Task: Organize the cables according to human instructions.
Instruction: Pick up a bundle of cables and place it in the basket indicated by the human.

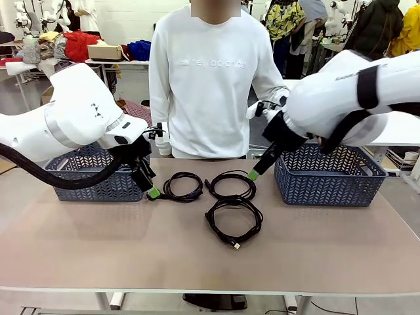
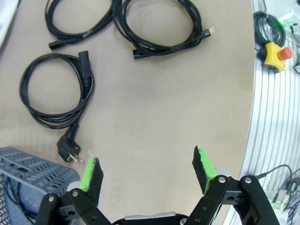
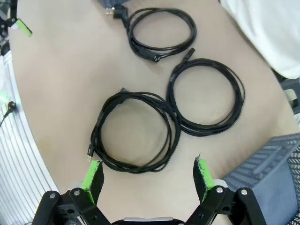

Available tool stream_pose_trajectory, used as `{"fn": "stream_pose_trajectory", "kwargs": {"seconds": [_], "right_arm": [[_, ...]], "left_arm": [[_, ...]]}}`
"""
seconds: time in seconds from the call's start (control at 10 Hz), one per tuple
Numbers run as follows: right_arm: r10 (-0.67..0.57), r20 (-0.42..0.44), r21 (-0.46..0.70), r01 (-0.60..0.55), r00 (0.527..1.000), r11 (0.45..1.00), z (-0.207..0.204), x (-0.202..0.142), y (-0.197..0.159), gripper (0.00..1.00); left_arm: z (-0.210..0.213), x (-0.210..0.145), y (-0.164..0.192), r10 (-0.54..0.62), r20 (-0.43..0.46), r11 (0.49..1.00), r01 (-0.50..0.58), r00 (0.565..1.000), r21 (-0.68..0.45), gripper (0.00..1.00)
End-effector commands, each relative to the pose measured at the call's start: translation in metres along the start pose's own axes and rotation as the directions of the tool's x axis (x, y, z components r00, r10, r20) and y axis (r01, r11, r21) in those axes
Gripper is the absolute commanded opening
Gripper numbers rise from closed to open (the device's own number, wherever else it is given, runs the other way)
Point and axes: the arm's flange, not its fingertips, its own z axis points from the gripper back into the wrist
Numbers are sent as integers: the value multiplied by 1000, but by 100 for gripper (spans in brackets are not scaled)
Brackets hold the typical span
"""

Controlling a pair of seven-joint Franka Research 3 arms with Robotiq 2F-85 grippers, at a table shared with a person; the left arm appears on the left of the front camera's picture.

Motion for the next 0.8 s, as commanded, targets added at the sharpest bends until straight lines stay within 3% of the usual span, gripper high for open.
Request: {"fn": "stream_pose_trajectory", "kwargs": {"seconds": [0.0,0.7], "right_arm": [[-17,-9,5,17,1000,1000,-11,8,2,100],[2,-40,6,-2,999,1000,-23,4,8,100]], "left_arm": [[2,0,1,1,1,1000,-1,1000,5,100],[2,0,1,1,1,1000,-1,1000,5,100]]}}
